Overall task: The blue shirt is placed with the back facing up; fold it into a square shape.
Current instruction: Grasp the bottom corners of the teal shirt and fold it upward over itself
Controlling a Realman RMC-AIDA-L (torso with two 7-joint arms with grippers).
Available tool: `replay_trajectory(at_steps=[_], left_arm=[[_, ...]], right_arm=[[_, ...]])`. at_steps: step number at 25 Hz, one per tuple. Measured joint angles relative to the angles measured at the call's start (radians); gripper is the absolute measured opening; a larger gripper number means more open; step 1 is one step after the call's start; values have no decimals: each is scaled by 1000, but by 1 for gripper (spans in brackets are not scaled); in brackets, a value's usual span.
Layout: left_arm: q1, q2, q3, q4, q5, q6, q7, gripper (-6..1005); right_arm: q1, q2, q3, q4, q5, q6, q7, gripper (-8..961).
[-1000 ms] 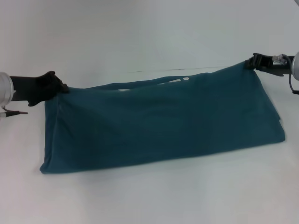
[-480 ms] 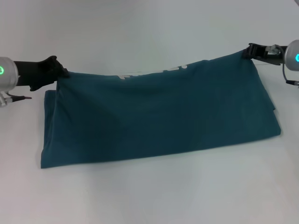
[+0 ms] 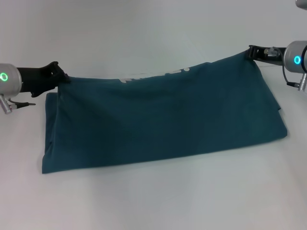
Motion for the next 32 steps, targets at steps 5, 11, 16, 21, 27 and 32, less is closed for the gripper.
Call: replay_trajectory(at_steps=[5,11,16,21,27,32], left_arm=[[-1,-8,0,-1,1,-13,0,176],[-4,-12,0,-1,4,-20,0,183],[0,-16,0,-1,0,-27,1,188],[2,-24,-2,4,-3,-39,3,193],[24,-36,-11,8,-34,-58,0,200],[53,-39,-9,15,-94,-85,15,210]], right_arm=[[8,-1,-24,4,0,-1,0,37],[14,-2,-33,12,0,5,0,38],[14,-10,-34,15,0,-8,1,38],[16,-17,-36,13,-4,-17,0,54],[37,-26,-29,15,-76,-16,9,147],[42,-41,-28,18,-79,-23,10,259]])
